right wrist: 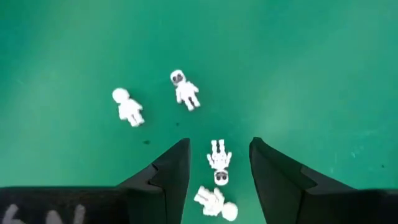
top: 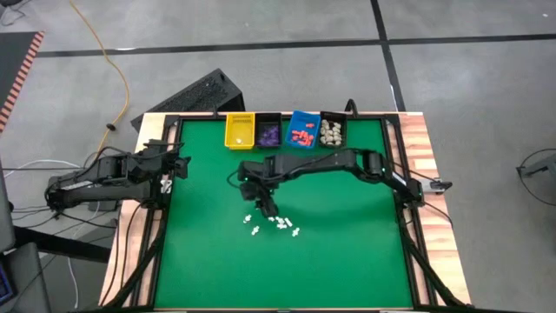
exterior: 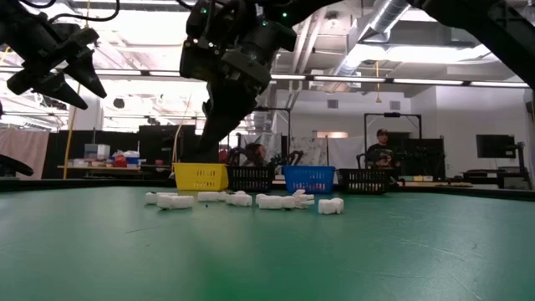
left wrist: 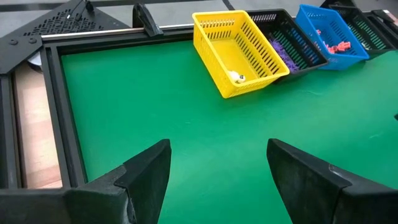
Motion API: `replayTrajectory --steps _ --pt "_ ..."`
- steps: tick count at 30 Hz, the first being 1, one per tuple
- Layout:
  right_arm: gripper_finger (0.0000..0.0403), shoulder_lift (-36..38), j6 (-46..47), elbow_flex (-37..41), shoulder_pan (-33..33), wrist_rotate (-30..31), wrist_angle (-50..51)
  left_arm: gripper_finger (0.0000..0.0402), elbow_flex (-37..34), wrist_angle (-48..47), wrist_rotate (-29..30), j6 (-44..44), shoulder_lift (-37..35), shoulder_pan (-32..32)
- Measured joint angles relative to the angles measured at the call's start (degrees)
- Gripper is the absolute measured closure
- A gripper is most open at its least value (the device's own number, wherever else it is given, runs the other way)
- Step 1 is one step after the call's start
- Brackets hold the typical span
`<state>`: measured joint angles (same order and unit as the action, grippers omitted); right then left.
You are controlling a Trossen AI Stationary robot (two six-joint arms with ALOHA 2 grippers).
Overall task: Sort Halloween decoration
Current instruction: Put the white skeleton toy into the yellow basket
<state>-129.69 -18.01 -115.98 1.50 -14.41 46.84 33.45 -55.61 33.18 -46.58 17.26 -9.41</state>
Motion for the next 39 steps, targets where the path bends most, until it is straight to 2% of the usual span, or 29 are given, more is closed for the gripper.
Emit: replayTrajectory --steps 10,20,24,32,39 --pt "0.0214 -3.7 -1.6 0.0 -0.9 2.4 2.7 0.0145 0.0 0.0 -0.6 0.0 0.0 0.0" --pt "0.0217 -7.3 -1.0 -0.2 -1.0 4.8 1.1 0.0145 0.0 -0.2 -1.4 0.0 0.0 0.0" --pt "0.0246 -7.9 -1.5 -0.3 -1.8 8.3 1.1 0.0145 0.0 -0.3 -1.4 0.0 0.0 0.0" --pt "0.0356 -8.1 -1.5 -0.2 -2.2 9.7 1.6 0.0145 0.0 -0.3 -1.4 0.0 0.0 0.0" --pt "0.0361 -6.7 1.4 0.1 -1.4 9.6 1.5 0.0145 0.0 -0.3 -1.4 0.0 0.0 0.0"
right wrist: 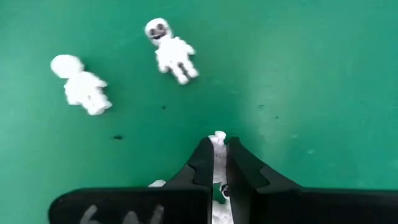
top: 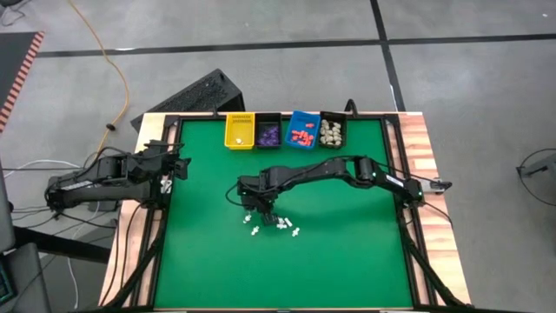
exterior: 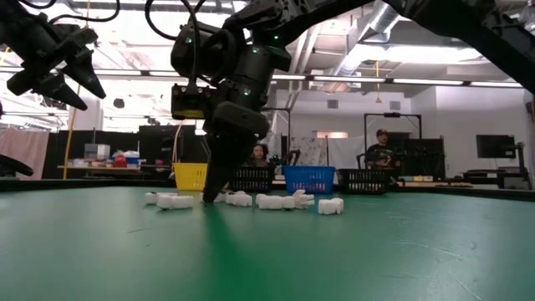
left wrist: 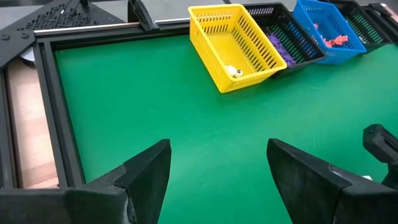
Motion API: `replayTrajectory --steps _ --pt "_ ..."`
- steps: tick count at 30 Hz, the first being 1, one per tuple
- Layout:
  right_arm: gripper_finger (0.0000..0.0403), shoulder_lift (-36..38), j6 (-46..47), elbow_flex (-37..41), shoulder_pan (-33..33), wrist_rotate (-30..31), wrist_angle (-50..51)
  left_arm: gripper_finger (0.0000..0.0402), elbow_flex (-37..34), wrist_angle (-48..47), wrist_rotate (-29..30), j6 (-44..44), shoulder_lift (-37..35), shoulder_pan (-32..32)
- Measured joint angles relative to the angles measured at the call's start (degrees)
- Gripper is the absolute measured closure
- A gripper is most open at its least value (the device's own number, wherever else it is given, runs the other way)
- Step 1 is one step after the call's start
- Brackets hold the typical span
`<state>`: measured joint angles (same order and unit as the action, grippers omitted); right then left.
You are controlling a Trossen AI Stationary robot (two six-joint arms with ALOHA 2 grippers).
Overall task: Sort Halloween decoration
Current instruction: Put the white skeleton toy into the yellow basket
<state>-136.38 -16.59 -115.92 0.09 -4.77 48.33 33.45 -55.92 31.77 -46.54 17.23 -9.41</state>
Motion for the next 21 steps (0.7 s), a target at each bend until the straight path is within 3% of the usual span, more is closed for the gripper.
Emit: replayTrajectory --steps 5,14,21 --pt "0.0361 2.0 1.1 0.3 2.8 1.6 -4.9 0.0145 0.0 0.0 0.1 0.0 0.0 0.0" --pt "0.0363 3.0 15.8 -0.1 10.0 3.4 -20.2 0.0145 0.0 0.1 0.4 0.0 0.0 0.0" --pt "0.0363 3.1 20.1 -3.1 14.6 3.7 -26.8 0.0145 0.0 0.1 0.5 0.0 0.0 0.0"
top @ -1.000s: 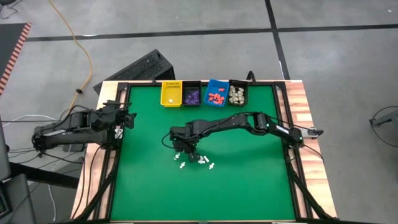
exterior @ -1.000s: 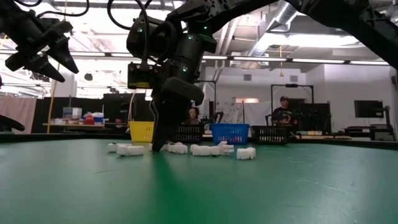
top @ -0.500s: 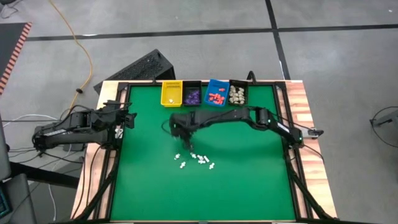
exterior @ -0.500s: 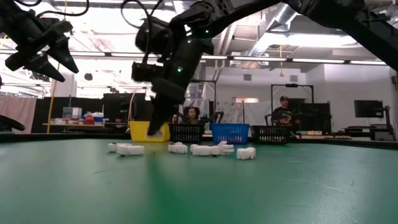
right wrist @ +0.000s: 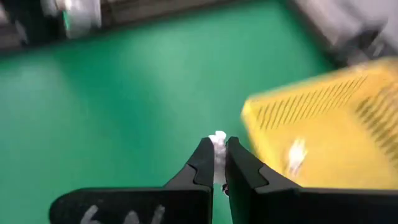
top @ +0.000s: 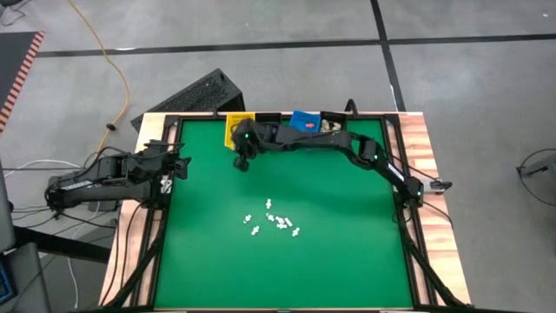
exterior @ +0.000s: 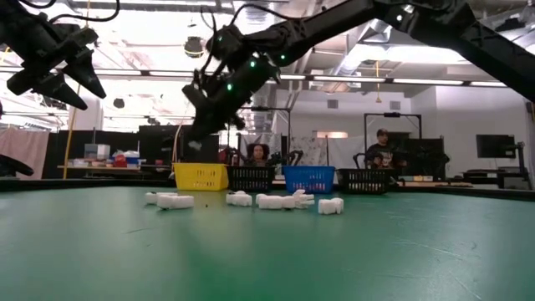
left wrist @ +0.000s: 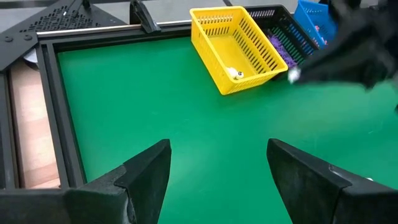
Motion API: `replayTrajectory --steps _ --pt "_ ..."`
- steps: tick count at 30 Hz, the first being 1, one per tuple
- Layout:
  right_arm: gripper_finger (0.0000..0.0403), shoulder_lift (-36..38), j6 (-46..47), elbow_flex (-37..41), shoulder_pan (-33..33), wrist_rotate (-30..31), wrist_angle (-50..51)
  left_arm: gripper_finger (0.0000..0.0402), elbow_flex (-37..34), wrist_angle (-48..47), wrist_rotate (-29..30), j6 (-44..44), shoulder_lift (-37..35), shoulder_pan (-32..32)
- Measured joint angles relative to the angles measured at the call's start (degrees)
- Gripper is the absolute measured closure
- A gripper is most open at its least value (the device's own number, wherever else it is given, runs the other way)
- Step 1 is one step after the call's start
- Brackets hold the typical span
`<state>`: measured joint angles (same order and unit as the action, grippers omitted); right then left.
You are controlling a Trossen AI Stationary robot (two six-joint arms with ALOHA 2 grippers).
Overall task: Sort Halloween decoration
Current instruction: Put the white skeleton toy into the yellow basket
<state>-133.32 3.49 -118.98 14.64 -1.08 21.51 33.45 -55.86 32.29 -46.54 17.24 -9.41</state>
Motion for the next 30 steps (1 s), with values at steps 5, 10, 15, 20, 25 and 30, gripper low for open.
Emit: replayTrajectory --steps 5,10,15,20,25,30 --pt "0.0364 0.2 0.2 -4.3 1.9 0.0 -4.5 0.0145 0.0 0.0 0.0 0.0 0.0 0.0" --pt "0.0364 0.4 0.1 -7.6 4.1 4.1 -5.7 0.0145 0.0 0.0 0.3 0.0 0.0 0.0" --pt "0.0364 -0.4 3.1 -7.5 6.4 6.4 -6.6 0.0145 0.0 0.0 0.7 -0.1 0.0 0.0" --pt "0.0364 -1.1 8.4 -7.5 8.2 6.9 -5.9 0.0145 0.0 0.0 0.7 -0.1 0.0 0.0" --pt "0.0359 -1.1 8.5 -7.3 8.6 8.3 -6.1 0.0145 0.0 0.0 0.8 -0.2 0.0 0.0" --pt "0.0354 -1.5 7.6 -7.2 8.8 7.2 -6.1 0.0145 0.0 0.0 1.0 -0.2 0.0 0.0"
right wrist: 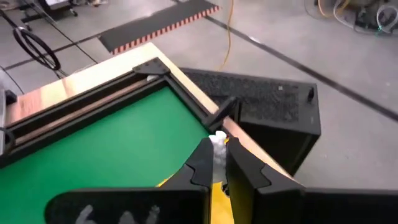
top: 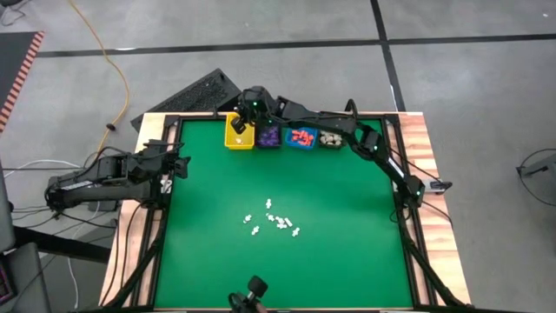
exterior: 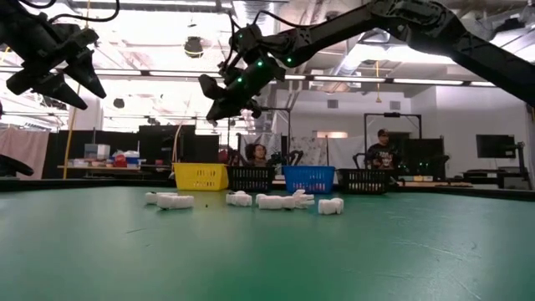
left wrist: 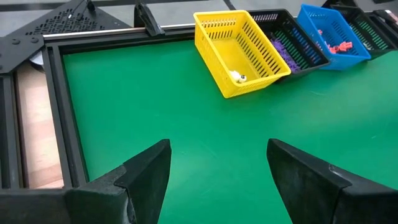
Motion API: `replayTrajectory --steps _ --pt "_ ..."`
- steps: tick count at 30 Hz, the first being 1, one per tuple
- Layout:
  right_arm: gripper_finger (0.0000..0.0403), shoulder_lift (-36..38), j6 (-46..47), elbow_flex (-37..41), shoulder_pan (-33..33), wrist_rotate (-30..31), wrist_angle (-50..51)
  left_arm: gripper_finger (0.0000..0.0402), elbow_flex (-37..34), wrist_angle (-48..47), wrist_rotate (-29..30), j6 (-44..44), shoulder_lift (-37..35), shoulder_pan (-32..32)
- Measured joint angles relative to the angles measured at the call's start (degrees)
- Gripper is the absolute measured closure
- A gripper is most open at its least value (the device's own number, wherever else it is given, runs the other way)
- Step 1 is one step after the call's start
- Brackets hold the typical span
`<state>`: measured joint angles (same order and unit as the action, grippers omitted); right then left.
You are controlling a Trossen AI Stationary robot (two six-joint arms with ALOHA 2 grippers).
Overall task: Sort Halloween decoration
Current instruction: Put the white skeleton toy into the yellow basket
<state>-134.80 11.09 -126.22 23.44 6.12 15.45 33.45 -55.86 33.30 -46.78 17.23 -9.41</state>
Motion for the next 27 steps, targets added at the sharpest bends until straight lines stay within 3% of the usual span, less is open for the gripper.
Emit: replayTrajectory --steps 19,27 --pt "0.0235 -1.6 0.5 0.0 0.3 -3.6 5.5 0.0145 0.0 0.0 0.0 0.0 0.0 0.0" --pt "0.0201 -0.9 1.0 0.0 -0.5 -10.7 13.2 0.0145 0.0 0.0 -0.1 0.0 0.0 0.0"
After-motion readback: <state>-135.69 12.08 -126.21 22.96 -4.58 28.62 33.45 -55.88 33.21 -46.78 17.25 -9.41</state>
